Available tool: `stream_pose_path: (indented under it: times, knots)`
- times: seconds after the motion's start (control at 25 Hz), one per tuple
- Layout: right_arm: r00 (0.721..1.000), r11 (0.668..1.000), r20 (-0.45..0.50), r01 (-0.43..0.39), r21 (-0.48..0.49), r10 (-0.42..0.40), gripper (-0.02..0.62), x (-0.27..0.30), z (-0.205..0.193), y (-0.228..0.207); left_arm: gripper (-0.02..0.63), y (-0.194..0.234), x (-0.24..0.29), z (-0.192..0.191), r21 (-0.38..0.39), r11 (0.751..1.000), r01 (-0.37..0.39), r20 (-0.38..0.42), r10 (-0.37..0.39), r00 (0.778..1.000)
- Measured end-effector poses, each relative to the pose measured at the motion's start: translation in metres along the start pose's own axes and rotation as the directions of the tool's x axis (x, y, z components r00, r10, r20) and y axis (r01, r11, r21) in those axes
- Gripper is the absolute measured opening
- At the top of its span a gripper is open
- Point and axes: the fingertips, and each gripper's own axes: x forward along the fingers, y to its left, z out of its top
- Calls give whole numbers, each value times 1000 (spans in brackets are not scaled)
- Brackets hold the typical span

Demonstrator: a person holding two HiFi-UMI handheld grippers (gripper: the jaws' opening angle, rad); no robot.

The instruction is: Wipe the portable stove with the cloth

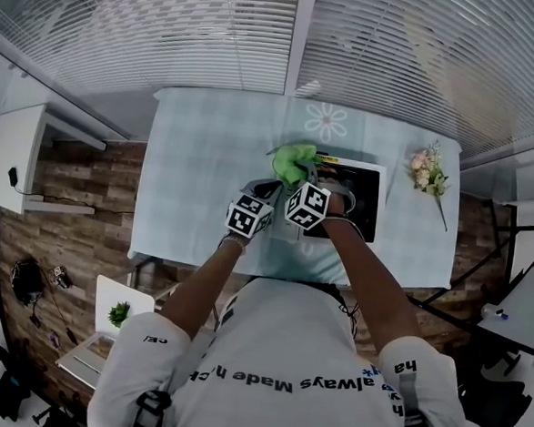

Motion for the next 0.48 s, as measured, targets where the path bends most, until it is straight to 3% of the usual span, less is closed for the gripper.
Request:
stream_pose_path:
  times: [0.48]
  knots:
    - [998, 998, 3, -66, -24, 66, 26, -26, 2, 36, 12, 2, 1, 1, 17, 1000, 5, -35, -4, 999]
